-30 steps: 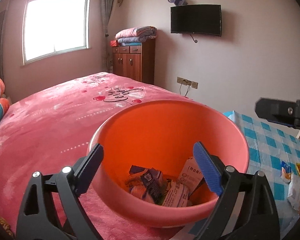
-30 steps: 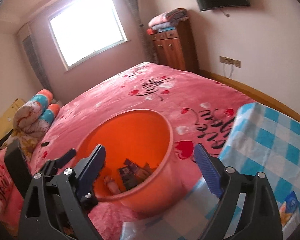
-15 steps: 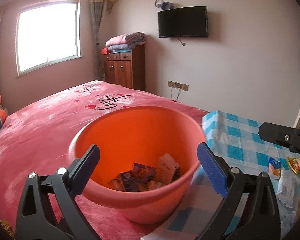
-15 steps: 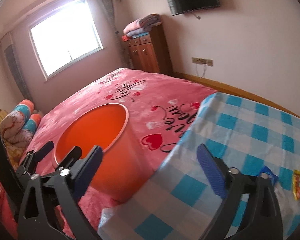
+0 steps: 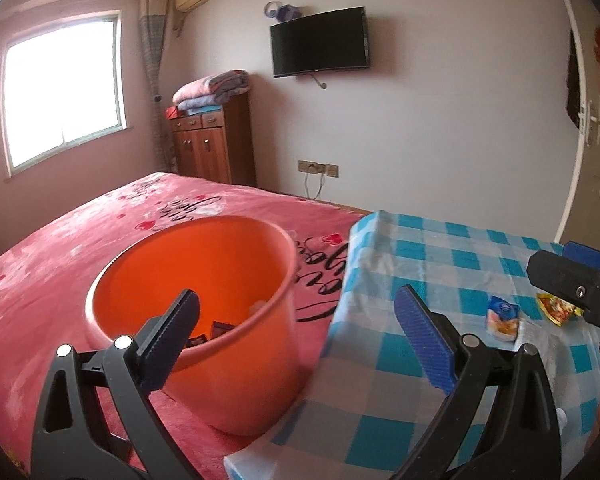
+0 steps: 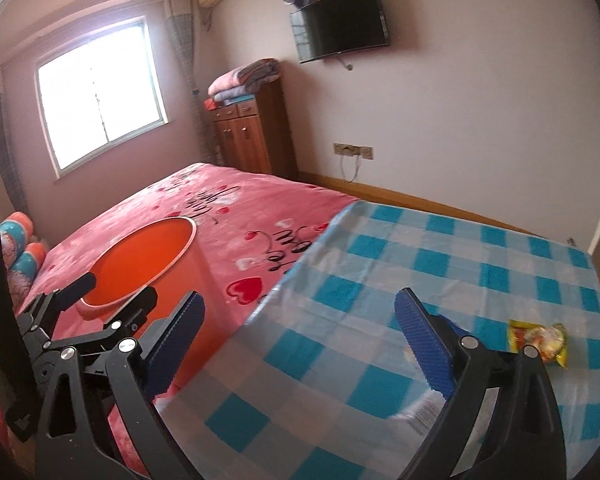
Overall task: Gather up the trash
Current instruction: 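Bring both empty tools back over the table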
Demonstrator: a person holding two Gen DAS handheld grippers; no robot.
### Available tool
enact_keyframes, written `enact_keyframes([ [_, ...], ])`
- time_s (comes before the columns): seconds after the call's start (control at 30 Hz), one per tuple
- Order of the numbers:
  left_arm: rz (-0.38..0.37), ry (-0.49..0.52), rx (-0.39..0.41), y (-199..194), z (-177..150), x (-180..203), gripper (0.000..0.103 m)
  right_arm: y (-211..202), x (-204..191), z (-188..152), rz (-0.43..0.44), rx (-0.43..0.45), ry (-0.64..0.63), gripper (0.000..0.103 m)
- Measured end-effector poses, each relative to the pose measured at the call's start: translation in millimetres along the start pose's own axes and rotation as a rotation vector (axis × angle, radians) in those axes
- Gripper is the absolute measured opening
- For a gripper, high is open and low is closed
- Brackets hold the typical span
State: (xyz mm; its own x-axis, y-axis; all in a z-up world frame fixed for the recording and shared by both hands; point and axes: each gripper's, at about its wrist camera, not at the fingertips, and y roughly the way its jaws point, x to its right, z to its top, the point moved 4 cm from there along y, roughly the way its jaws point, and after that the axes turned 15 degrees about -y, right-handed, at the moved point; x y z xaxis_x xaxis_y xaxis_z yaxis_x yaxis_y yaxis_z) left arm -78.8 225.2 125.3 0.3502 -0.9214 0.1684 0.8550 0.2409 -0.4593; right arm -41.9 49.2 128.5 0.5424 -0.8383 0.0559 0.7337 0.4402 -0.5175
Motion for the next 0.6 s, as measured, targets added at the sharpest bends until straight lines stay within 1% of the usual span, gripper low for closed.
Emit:
enact_keyframes([
  [0.27, -0.036, 0.055, -0.009, -13.6, -8.3, 27.6, 0.098, -23.7, 33.3, -23.8, -0.054, 0.002, 0.065, 0.095],
  [0.6, -0.065, 0.111, -0.018, -22.8, -17.3, 59.8, 0.098, -45.2, 61.1, -50.6, -0.087, 0.001, 0.115, 0.095],
])
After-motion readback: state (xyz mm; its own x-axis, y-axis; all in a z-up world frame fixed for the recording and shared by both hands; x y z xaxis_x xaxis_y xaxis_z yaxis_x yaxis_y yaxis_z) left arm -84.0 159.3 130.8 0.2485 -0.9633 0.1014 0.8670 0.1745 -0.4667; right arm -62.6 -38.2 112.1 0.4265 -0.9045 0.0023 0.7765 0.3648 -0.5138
